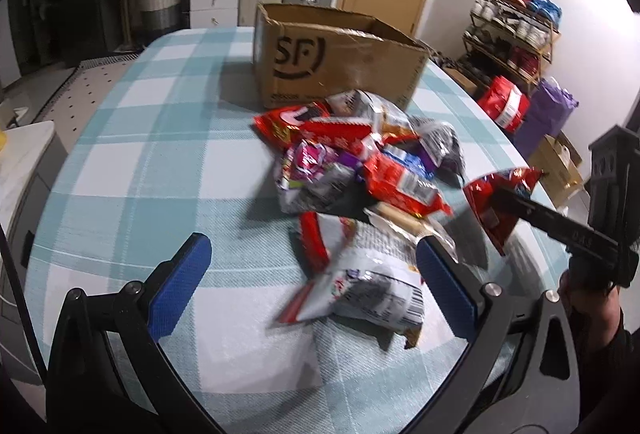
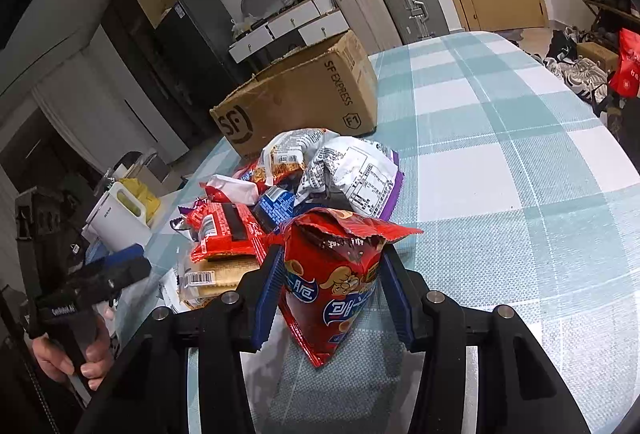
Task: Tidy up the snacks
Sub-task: 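Lift the white bag with the left gripper while the right gripper carries the red bag toward the box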
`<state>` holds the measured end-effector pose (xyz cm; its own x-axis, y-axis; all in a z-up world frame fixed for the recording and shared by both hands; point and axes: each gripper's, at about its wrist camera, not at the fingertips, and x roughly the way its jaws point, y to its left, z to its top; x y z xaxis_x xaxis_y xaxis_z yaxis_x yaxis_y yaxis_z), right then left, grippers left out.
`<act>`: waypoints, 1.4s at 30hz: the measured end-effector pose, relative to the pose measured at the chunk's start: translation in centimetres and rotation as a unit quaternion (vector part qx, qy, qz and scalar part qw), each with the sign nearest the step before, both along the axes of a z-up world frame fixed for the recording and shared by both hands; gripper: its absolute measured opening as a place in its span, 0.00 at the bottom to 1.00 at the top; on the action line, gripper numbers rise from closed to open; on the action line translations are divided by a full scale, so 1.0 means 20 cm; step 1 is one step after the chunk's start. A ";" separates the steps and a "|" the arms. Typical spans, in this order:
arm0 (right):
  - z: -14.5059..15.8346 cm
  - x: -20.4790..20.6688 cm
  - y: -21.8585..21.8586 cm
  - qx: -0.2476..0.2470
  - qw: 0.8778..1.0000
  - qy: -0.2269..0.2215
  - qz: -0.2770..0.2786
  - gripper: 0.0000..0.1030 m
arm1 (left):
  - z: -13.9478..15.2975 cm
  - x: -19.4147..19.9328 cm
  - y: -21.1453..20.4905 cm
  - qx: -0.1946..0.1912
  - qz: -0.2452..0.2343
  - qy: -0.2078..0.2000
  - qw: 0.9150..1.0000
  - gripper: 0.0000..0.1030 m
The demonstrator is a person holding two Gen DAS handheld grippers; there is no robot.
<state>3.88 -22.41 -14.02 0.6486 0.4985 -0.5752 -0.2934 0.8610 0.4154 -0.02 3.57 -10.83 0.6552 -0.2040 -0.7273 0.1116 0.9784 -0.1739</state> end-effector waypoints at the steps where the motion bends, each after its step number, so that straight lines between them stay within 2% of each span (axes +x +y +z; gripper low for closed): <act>1: 0.00 0.00 0.00 0.000 1.000 -0.001 0.001 0.47 | -0.01 0.00 -0.01 0.000 -0.004 0.003 1.000 0.99; 21: 0.00 -0.03 -0.03 0.005 1.000 -0.001 -0.001 0.47 | -0.13 0.06 -0.18 0.015 -0.054 0.035 0.998 0.98; 23: 0.00 -0.03 -0.03 0.006 1.000 -0.001 -0.002 0.47 | -0.16 0.07 -0.19 0.014 -0.061 0.044 0.997 0.90; 25: 0.00 -0.03 -0.03 0.007 1.000 0.000 -0.003 0.47 | -0.19 0.08 -0.19 0.001 -0.069 0.062 0.996 0.75; 27: 0.00 -0.03 -0.04 0.007 1.000 0.001 -0.004 0.47 | -0.21 0.08 -0.17 -0.027 -0.077 0.065 0.995 0.69; 29: -0.01 -0.03 -0.04 0.007 1.000 0.001 -0.005 0.47 | -0.21 0.08 -0.17 -0.031 -0.081 0.059 0.994 0.66; 31: -0.01 -0.03 -0.05 0.007 1.000 0.003 -0.006 0.47 | -0.19 0.08 -0.15 -0.034 -0.085 0.052 0.994 0.56; 36: 0.00 -0.03 -0.04 0.007 1.000 0.001 -0.005 0.47 | -0.18 0.06 -0.15 -0.029 -0.092 0.044 0.994 0.51; 42: 0.01 -0.04 -0.02 0.003 1.000 -0.003 -0.001 0.47 | -0.17 0.01 -0.13 -0.050 -0.093 0.046 0.993 0.50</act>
<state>3.06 -22.77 -13.74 0.6535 0.5006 -0.5678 -0.2944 0.8591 0.4186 0.28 1.06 -14.16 0.5320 -0.3895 -0.7519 0.2675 0.9198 -0.2872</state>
